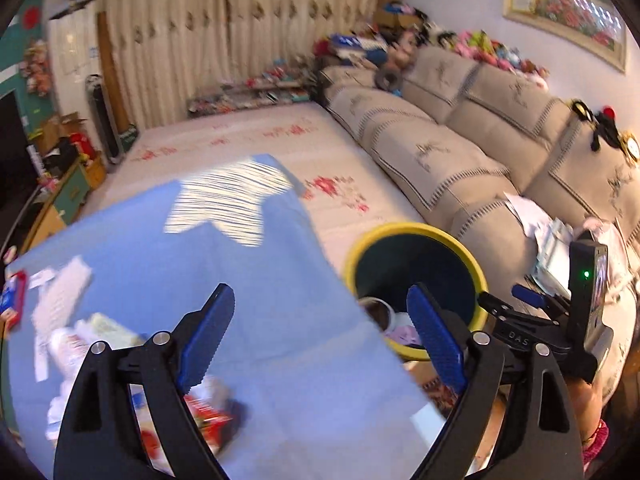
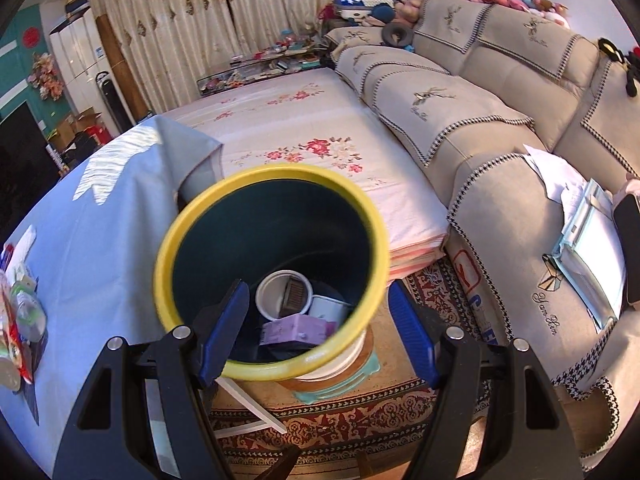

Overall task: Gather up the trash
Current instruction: 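Grasp the red snack bag with the right tool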

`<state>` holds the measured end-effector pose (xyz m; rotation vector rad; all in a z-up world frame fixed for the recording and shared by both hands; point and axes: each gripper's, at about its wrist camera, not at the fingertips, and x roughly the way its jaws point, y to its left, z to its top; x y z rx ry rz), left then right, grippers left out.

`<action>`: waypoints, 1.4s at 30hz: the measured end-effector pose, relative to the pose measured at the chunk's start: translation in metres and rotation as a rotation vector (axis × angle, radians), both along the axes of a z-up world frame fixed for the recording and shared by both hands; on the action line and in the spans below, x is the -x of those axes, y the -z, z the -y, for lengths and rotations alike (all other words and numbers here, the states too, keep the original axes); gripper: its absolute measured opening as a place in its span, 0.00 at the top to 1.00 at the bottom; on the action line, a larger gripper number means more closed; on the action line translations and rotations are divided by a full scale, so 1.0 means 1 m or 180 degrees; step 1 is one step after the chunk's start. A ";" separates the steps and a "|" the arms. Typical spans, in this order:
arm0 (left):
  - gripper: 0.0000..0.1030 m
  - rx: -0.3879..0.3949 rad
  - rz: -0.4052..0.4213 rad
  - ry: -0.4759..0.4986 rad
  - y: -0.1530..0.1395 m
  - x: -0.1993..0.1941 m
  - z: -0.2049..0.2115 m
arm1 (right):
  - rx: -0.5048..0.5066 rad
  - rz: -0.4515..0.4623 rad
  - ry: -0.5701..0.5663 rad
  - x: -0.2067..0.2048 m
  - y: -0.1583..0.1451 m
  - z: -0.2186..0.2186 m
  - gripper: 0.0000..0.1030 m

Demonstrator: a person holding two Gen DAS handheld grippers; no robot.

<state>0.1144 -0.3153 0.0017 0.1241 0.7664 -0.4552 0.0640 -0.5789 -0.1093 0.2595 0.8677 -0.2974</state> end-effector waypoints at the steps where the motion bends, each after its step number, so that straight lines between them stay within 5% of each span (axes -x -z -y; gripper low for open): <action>1: 0.13 0.0025 0.0050 -0.0092 -0.003 0.002 -0.016 | 0.0010 0.0005 -0.0048 -0.002 -0.001 -0.009 0.34; 13: 0.12 -0.0048 0.0217 -0.1303 0.003 0.027 -0.224 | 0.0099 0.0045 -0.0872 -0.034 -0.018 -0.137 0.34; 20: 0.12 -0.0058 0.0190 -0.1761 0.014 0.029 -0.297 | 0.0028 0.0200 -0.1476 -0.044 -0.040 -0.219 0.34; 28: 0.12 -0.0034 0.0214 -0.1843 0.018 0.035 -0.313 | -0.0048 0.0464 -0.1815 -0.040 -0.072 -0.274 0.36; 36: 0.12 -0.0027 0.0188 -0.1787 0.021 0.035 -0.303 | -0.0047 0.0154 -0.1977 -0.038 -0.043 -0.298 0.45; 42: 0.12 -0.0020 0.0178 -0.1793 0.022 0.035 -0.302 | -0.0134 0.0102 -0.1975 -0.038 -0.032 -0.297 0.73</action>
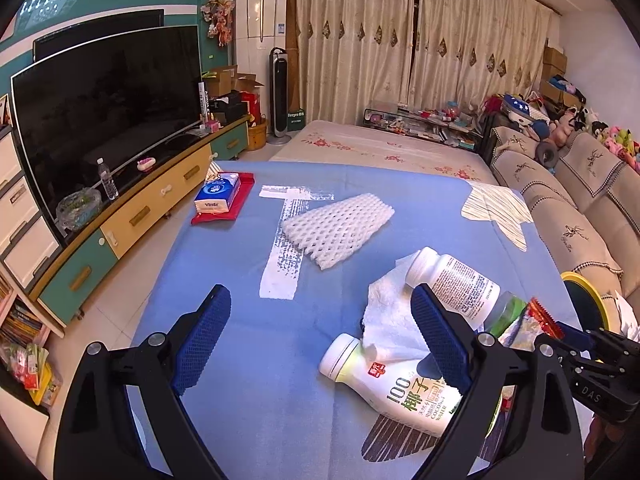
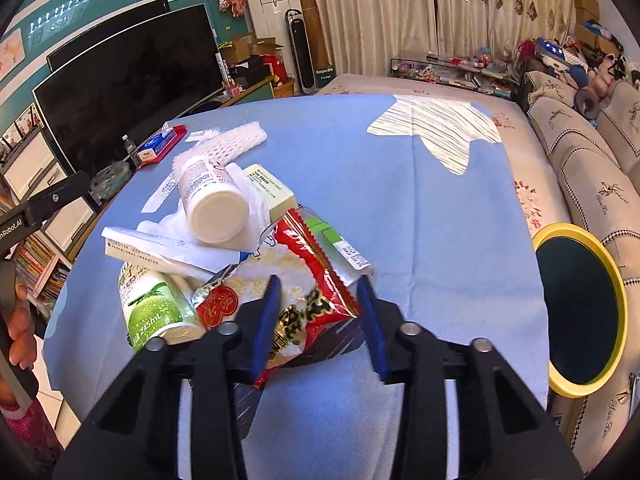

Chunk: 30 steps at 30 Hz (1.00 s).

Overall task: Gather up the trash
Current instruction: 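Grasp the red snack bag with the right tool, then carry the snack bag over the bin and open the right tool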

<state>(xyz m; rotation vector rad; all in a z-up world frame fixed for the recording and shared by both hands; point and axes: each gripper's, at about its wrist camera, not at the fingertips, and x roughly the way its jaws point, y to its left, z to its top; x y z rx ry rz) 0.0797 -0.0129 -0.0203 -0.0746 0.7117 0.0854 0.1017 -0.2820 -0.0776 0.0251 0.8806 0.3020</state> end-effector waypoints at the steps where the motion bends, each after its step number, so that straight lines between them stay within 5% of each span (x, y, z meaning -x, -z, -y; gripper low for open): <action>1: 0.12 -0.0005 -0.0001 -0.0001 0.000 0.000 0.000 | -0.0013 0.0003 -0.0011 0.000 -0.001 0.000 0.84; 17: 0.12 -0.0021 0.0021 0.0029 -0.001 0.003 0.008 | -0.0253 0.0375 0.0110 0.022 -0.042 0.034 0.89; 30: 0.12 -0.0078 -0.0027 0.0163 0.004 -0.002 0.031 | -0.0171 0.0651 0.1112 0.023 -0.062 0.147 0.90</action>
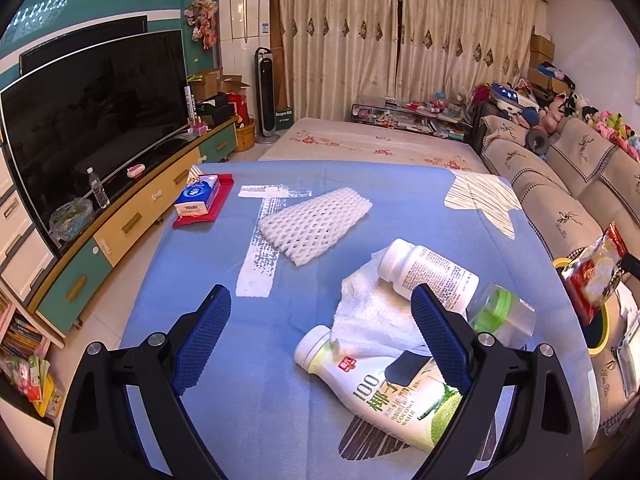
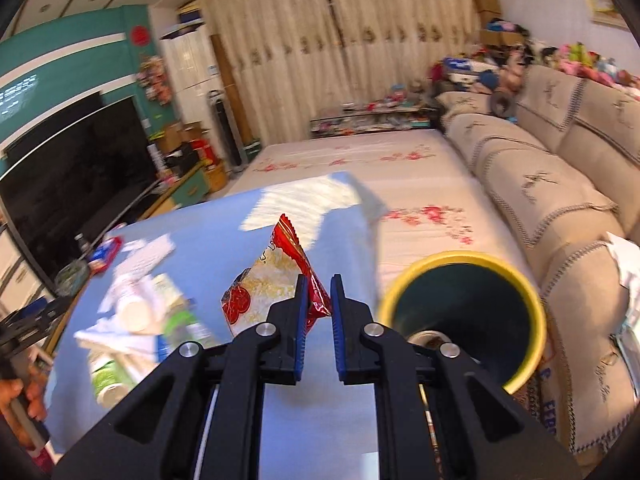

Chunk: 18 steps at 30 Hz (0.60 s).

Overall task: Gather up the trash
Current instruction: 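Carry the snack bag over the bin and open the right tool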

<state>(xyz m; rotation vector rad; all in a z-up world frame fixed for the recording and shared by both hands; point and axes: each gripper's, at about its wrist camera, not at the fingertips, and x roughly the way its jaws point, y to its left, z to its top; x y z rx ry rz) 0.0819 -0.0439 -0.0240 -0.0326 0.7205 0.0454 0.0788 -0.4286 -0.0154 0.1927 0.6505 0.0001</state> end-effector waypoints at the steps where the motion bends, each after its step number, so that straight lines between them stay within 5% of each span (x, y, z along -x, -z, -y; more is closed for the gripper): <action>1: 0.12 -0.0002 -0.0002 0.0008 0.000 0.000 0.001 | 0.0012 -0.0020 0.0115 -0.001 0.002 0.012 0.90; 9: 0.12 -0.0057 -0.0026 0.0072 0.001 -0.006 0.015 | 0.0133 -0.0282 0.0881 -0.016 0.041 0.094 0.90; 18: 0.12 -0.0117 -0.0081 0.0158 0.005 -0.013 0.032 | 0.0166 -0.0661 0.1168 -0.045 0.098 0.134 0.89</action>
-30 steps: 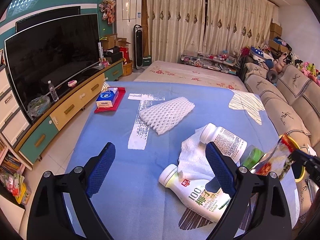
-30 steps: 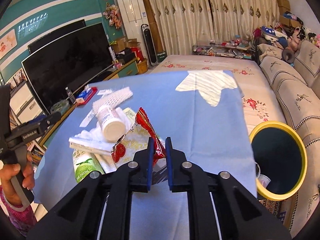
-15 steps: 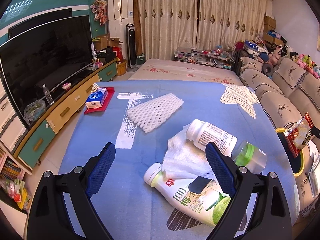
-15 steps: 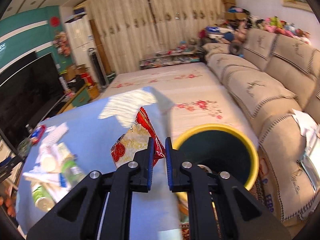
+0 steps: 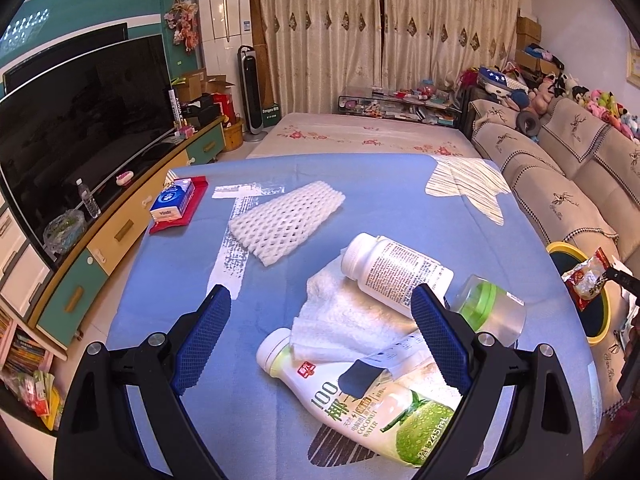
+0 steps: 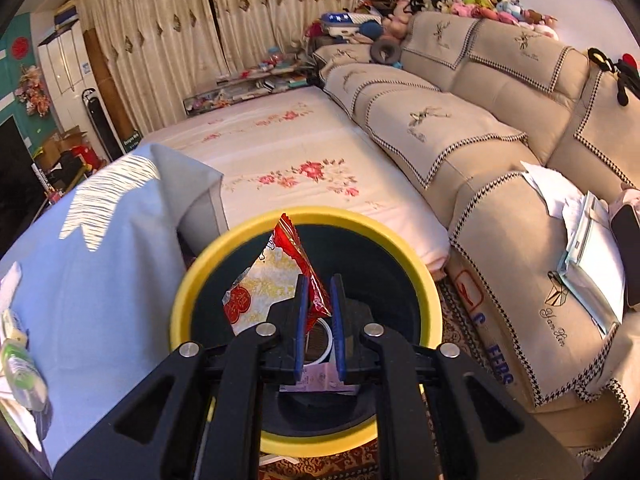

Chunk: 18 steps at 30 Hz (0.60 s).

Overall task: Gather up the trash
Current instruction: 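Carry the snack bag over the bin and open the right tool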

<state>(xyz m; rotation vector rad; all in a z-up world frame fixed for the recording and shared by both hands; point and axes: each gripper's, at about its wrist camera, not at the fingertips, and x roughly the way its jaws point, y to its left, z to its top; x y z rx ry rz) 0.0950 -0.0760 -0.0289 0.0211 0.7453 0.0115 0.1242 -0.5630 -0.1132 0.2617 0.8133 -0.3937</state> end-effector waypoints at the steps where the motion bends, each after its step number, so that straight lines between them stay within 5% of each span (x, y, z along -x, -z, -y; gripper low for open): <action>1: 0.12 -0.0004 -0.0003 0.0005 0.000 0.000 0.001 | -0.0005 -0.0029 0.0017 -0.003 0.004 0.002 0.89; 6: 0.12 -0.0015 -0.0014 0.0025 0.001 -0.004 0.005 | -0.0021 -0.0109 0.0091 -0.005 0.020 0.008 0.87; 10: 0.12 -0.0020 -0.0033 0.0036 0.001 -0.006 0.009 | -0.0056 -0.0105 0.0119 -0.003 0.021 0.010 0.75; 18: 0.12 -0.0020 -0.0074 0.0061 0.004 -0.011 0.012 | -0.0085 -0.0058 0.0081 0.001 0.014 0.002 0.72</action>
